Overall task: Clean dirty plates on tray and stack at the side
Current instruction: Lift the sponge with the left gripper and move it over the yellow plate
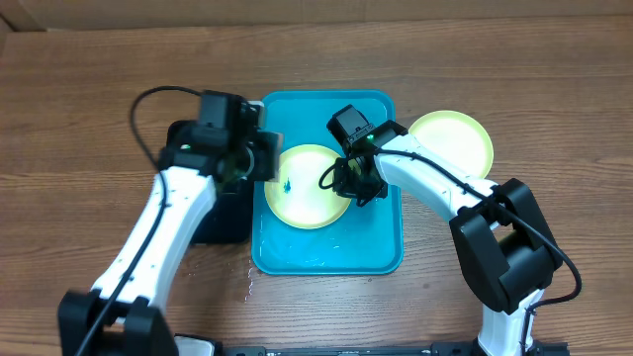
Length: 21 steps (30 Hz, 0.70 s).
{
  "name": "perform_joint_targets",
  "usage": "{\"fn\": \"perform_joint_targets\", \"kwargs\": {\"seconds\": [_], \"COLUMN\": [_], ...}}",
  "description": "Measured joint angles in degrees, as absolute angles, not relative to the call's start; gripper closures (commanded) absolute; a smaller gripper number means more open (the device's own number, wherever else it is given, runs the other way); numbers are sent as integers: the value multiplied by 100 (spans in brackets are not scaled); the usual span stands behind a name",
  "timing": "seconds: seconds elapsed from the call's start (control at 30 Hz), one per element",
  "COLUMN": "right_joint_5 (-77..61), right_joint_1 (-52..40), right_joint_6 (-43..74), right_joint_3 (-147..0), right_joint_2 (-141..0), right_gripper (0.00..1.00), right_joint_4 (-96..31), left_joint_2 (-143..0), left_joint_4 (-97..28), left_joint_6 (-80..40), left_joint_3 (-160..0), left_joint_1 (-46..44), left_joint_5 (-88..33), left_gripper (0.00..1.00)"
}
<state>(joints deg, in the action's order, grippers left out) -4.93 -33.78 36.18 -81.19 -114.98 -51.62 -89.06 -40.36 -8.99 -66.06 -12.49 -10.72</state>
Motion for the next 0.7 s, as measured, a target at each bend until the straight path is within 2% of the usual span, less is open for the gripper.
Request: {"fn": "perform_joint_targets", "kwargs": {"seconds": [0.17,0.23,0.3,0.57,0.7], "right_joint_5": [-521,-537,-554,-561,-561], "right_joint_1": [-3378,-3378,-3378,-3378,-3378], "right_joint_6": [3621,3625,3601,3618,3623], "right_joint_3": [-8119,-8119,-8119,-8119,-8119], "right_joint_2": [-11498,-11498,-11498,-11498,-11498], "right_gripper": [84,74,69,71,84], "right_joint_4": [-5159,-5162,-5157,-4866,-4890], "left_joint_2": [-9389,-9496,-9544,-9544,-9544], "left_joint_4": [-3837,-3787,-3750,-3422,-3404], "left_joint_6": [-934,-974,-1017,-1048,-1055], "left_joint_3": [-6606,-6606,-6606,-6606,-6606], "left_joint_1": [-1542,-1566,-1568,-1566,-1568], "left_joint_5": [-1072,-1057,-1048,-1026,-963], "left_gripper": [96,96,96,96,96]}}
